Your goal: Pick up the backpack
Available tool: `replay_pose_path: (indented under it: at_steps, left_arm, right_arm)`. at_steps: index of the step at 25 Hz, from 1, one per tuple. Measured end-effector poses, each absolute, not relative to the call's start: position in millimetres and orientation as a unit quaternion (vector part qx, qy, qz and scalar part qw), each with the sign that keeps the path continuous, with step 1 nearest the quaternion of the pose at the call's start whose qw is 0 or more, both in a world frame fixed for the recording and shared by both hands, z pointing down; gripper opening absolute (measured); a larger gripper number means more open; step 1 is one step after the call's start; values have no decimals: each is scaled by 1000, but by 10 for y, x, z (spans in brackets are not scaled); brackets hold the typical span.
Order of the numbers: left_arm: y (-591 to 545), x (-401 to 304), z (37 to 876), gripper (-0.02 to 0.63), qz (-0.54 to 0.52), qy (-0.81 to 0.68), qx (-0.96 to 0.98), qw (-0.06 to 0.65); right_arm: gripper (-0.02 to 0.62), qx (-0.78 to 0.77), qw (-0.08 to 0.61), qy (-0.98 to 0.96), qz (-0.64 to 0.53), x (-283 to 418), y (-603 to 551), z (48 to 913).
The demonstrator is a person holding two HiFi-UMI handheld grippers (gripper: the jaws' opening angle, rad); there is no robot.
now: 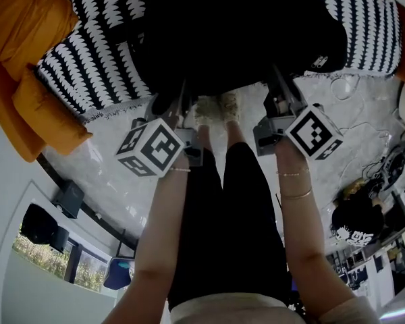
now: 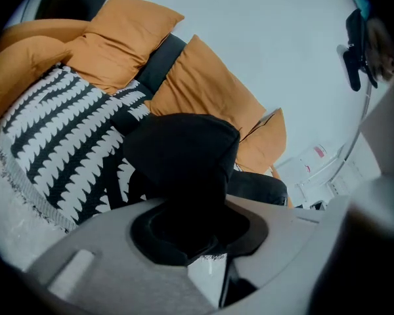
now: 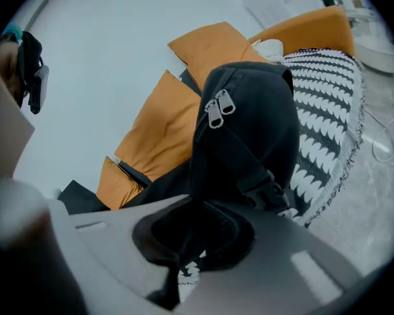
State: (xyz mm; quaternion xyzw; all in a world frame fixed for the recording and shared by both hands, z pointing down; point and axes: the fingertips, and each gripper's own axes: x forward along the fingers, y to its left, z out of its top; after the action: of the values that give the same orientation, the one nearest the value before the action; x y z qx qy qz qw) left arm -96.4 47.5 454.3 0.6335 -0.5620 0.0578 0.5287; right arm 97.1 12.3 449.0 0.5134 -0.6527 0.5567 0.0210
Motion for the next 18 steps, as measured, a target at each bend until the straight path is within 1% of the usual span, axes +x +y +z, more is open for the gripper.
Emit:
replay_pose_path:
  at_steps: [7,13,18]
  left_arm:
    - [496,-998,4311,97,50,-534,657,530]
    - [436,-865,3842,91,30,-520,667,532]
    - [482,-906,3739,89,29,-516,666,537]
  right_arm:
    - [17,501,15,-670,548,922,165,4211]
    - [17,491,11,-691,530,1029,74,3769]
    - [17,485,2,-698,527,969,87,3671]
